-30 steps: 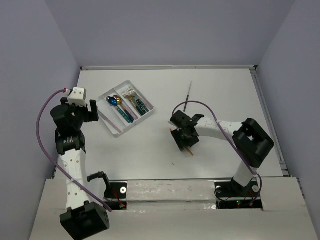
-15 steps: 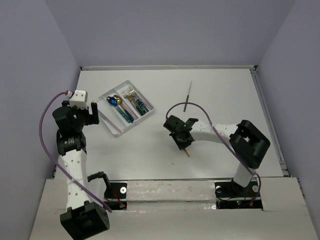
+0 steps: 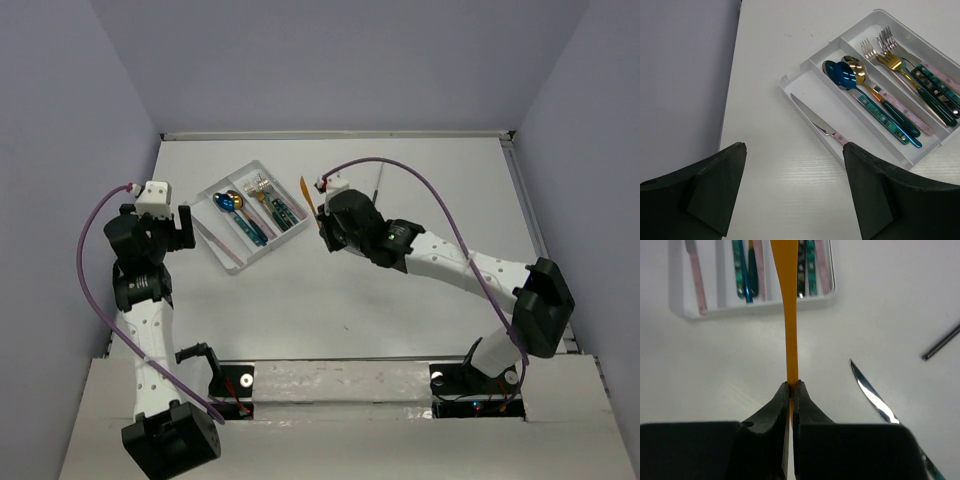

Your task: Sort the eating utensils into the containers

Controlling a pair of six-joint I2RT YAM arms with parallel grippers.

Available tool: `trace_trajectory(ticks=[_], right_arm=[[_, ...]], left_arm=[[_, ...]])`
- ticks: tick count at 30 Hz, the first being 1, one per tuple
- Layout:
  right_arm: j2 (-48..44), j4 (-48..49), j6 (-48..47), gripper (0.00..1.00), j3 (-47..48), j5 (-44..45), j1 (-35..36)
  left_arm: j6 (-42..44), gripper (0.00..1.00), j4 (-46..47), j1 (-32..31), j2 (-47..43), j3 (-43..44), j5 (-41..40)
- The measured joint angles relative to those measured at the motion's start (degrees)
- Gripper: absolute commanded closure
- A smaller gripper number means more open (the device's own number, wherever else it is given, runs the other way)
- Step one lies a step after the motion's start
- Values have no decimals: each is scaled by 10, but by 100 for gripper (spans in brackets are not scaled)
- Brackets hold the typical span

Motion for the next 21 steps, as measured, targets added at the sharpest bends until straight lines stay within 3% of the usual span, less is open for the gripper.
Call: trace_trajectory(ticks=[8,21], right_arm=[[106,147,-50,100,148,-27,0],[342,177,-107,100,369,-103,0]], left_arm=[[-5,10,8,16,6,-8,-14],[-13,11,11,45,29,-10,-19]])
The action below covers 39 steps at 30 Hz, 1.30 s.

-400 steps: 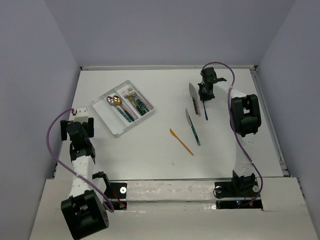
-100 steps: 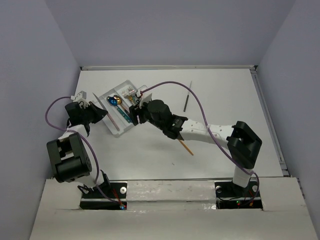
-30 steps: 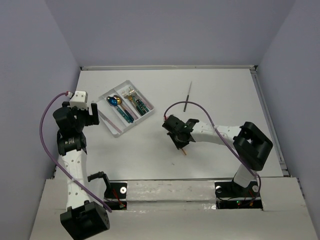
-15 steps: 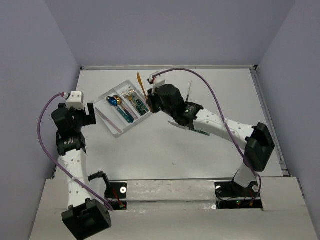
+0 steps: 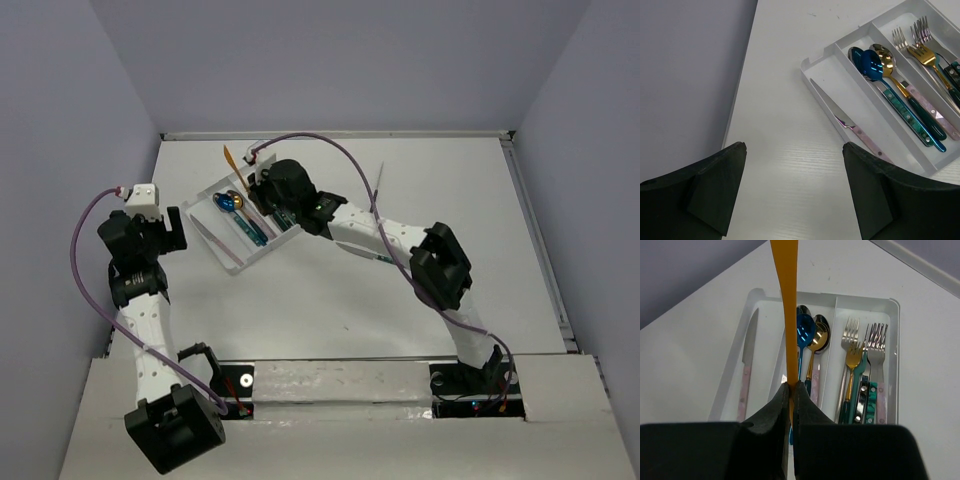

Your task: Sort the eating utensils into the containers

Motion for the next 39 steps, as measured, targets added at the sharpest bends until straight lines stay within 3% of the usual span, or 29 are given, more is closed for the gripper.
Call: trace_trajectory(ticks=[9,24,33,39], right_arm=[[91,-34,-7,100,64,-28,0],[100,-51,89,100,139,-76,7],[108,-66,83,100,141,-75,17],[150,-122,77,100,198,-78,39]], left_arm=[[-2,11,4,9,8,0,0],[-2,11,12,15,13,-8,0],[-2,11,13,19,14,-8,-2],[-2,11,15,26,14,-8,-2]])
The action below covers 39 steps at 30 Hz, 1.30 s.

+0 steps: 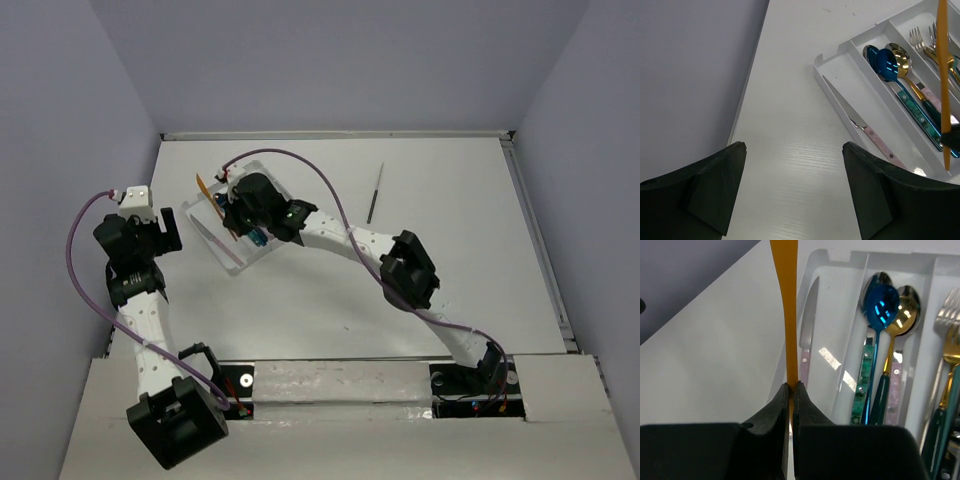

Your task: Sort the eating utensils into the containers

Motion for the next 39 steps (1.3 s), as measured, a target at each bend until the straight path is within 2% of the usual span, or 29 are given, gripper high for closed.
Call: trace_trajectory(ticks=[6,12,16,17,19,20,22,25,29,32,35,37,39], right_arm=[[24,-62,47,100,10,-10,20],[103,-130,61,100,109,-10,23],[115,-160,64,100,125,-10,22],[115,-166,66,95,128,-9,21],[115,-170,68,77,133,-9,20],[115,-172,70,61,137,-9,20],[115,-174,71,51,143,-10,20],[115,-174,68,44,145,-12,20],[114,-176,53,41,144,-18,20],[92,-179,27,40,108,-23,21],[16,-193,-9,32,30,-28,21],[-83,-191,-38,21,-62,-23,21],[-189,-189,-63,18,-138,-2,16]], left_arm=[[0,11,2,2,0,0,0],[0,11,3,4,0,-1,0],[0,11,5,4,0,-1,0],[0,11,6,4,0,-1,0],[0,11,6,4,0,-1,0],[0,11,6,4,0,-1,0],[0,10,6,4,-1,-1,1],[0,11,6,4,-2,-1,1],[0,11,6,4,-3,-1,3],[0,10,6,4,-5,-1,3],[0,11,6,4,-6,-1,5],[0,10,6,4,-7,-2,7],[0,10,6,4,-9,-4,9]])
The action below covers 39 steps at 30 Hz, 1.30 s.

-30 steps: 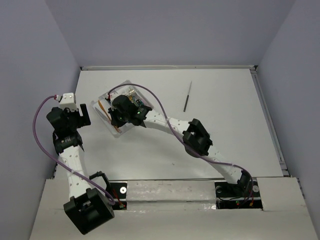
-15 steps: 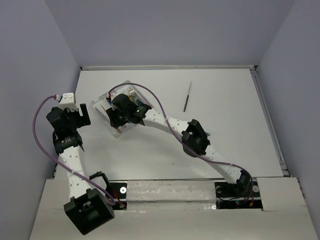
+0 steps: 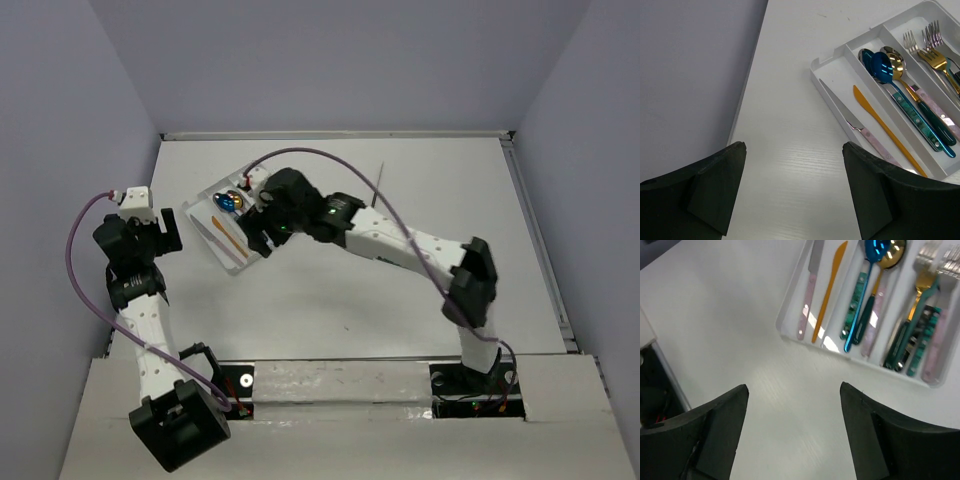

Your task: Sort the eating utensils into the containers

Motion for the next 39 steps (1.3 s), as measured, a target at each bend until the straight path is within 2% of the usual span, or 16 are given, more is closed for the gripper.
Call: trace_trajectory(ticks=[2,4,5,8,10,15,20,29,32,33,38,39], right_arm=[[-124,0,-18,18,-85,22,-10],[-201,-3,-17,18,-131,29,-39],[-246,-3,-9,17,-167,34,-78],[-296,-21,10,16,-266,69,-176],[-286,-49,17,16,-332,98,-233],[-228,-143,18,15,-466,115,-258],[-220,-168,14,16,-465,117,-290],[-143,-129,-12,18,-449,107,-323],[-133,-123,-31,32,-438,93,-323],[-129,-118,-36,45,-434,82,-324],[-127,-98,-45,72,-436,57,-326],[-130,-93,-47,81,-441,55,-326]], left_arm=[[0,10,0,0,-4,-3,5],[0,10,0,0,-9,-5,10],[0,10,0,0,-11,-5,12],[0,10,0,0,-13,-5,16],[0,10,0,0,-13,-5,23],[0,10,0,0,-20,-5,33],[0,10,-1,0,-30,-5,40],[1,10,-3,0,-31,-5,45],[1,10,-3,0,-31,-5,45],[1,10,-4,0,-31,-5,45],[1,10,-5,0,-31,-5,44],[1,10,-5,0,-31,-5,44]])
